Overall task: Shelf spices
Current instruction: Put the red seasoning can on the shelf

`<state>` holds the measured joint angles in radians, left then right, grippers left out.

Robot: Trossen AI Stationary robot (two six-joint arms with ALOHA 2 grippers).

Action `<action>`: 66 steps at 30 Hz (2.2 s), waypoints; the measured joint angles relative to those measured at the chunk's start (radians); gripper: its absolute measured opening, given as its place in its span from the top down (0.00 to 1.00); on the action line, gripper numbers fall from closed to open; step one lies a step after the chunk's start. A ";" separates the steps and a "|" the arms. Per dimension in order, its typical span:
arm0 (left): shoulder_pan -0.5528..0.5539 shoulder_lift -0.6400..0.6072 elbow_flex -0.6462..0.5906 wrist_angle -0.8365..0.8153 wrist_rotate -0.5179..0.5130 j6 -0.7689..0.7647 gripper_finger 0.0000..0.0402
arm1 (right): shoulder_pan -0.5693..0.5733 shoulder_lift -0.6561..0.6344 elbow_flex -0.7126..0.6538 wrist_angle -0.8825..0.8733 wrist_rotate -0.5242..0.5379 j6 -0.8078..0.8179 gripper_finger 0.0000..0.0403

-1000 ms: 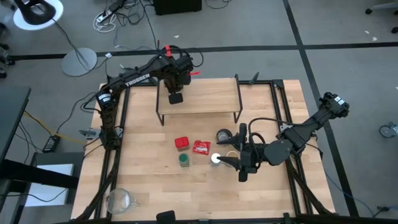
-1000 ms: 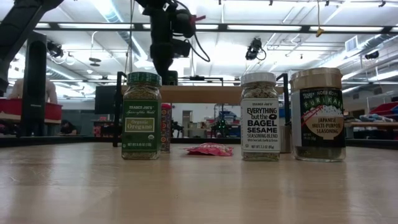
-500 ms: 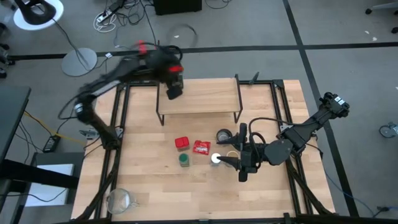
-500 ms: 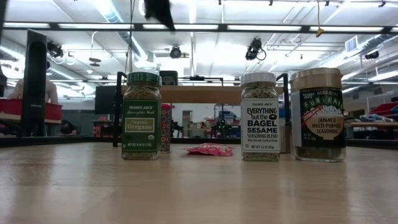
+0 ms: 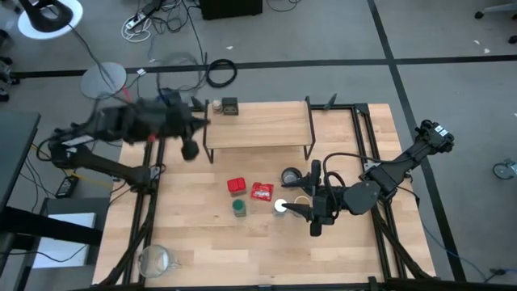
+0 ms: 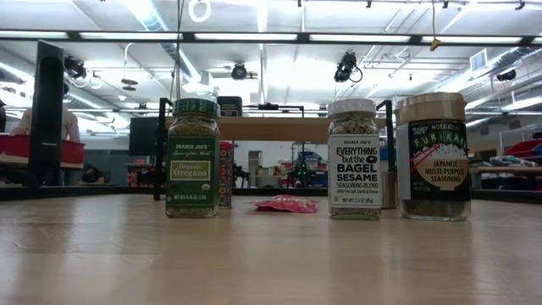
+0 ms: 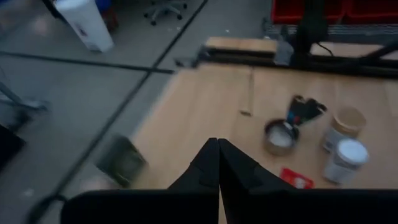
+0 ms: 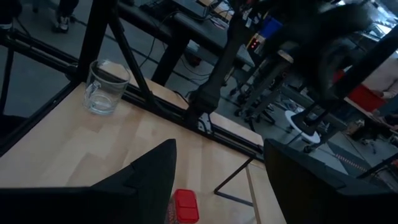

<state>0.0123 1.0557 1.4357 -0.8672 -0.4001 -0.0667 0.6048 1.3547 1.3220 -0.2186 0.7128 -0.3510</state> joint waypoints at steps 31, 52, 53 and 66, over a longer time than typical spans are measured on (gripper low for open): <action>-0.209 0.192 -0.682 0.593 0.019 -0.352 0.30 | 0.000 0.000 0.000 0.007 0.000 0.052 0.40; -0.230 0.340 -0.675 0.587 0.000 -0.387 0.29 | 0.000 0.000 0.000 0.006 0.000 0.045 0.40; -0.231 0.341 -0.675 0.593 0.000 -0.387 0.29 | 0.000 0.000 0.000 0.006 0.000 0.045 0.40; -0.255 0.345 -0.607 0.501 0.001 -0.389 0.29 | 0.000 0.000 0.000 0.002 0.000 0.043 0.40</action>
<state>-0.2424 1.4010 0.8291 -0.3662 -0.3994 -0.4558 0.6052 1.3546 1.3220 -0.2161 0.7128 -0.3079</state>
